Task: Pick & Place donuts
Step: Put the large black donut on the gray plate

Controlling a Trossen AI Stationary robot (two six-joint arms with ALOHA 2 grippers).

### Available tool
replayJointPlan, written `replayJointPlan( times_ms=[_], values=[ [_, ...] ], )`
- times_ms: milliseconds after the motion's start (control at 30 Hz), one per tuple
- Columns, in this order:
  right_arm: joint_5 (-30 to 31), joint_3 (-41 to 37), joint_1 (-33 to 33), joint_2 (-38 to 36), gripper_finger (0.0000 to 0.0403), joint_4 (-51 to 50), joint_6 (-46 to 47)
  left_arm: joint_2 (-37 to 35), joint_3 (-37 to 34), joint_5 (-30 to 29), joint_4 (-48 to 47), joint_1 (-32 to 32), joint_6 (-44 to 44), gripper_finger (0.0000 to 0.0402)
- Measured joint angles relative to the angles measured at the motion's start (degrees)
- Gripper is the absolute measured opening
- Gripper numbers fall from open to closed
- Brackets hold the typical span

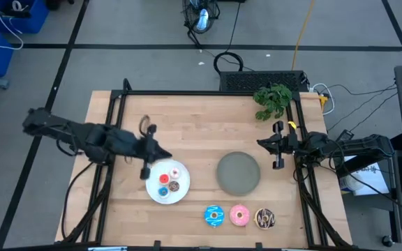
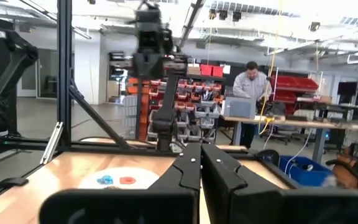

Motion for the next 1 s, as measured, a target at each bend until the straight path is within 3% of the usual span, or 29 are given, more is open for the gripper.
replayJointPlan(
  times_ms=[300, 467, 567, 733, 900, 1000],
  values=[
    [0.2, 0.0, 0.0, 0.1, 0.0, -1.4, 1.8, -19.4, -24.6, 6.9, 21.8, 13.4, 10.5, 0.0004],
    [0.2, 0.0, 0.0, 0.3, 0.0, -0.8, 0.3, -26.2, -37.8, 6.0, 29.8, 14.2, 12.3, 0.0003],
    [0.1, 0.0, 0.0, 0.4, 0.0, 0.4, 1.4, -30.0, -45.3, 6.4, 40.8, 14.2, 14.6, 0.0004],
    [0.0, 0.0, 0.0, 0.8, 0.0, -0.3, 2.8, -34.1, -51.9, 6.9, 45.7, 15.3, 13.7, 0.0003],
    [0.9, 0.6, 0.0, 1.9, 0.0, -0.2, 3.1, -33.6, -52.0, 2.6, 44.6, 16.0, 11.1, 0.0004],
    [5.4, 4.2, 0.7, 3.6, 0.0, -10.2, 3.3, -33.4, -52.0, 0.9, 46.8, 16.0, 13.4, 0.0009]
  ],
)
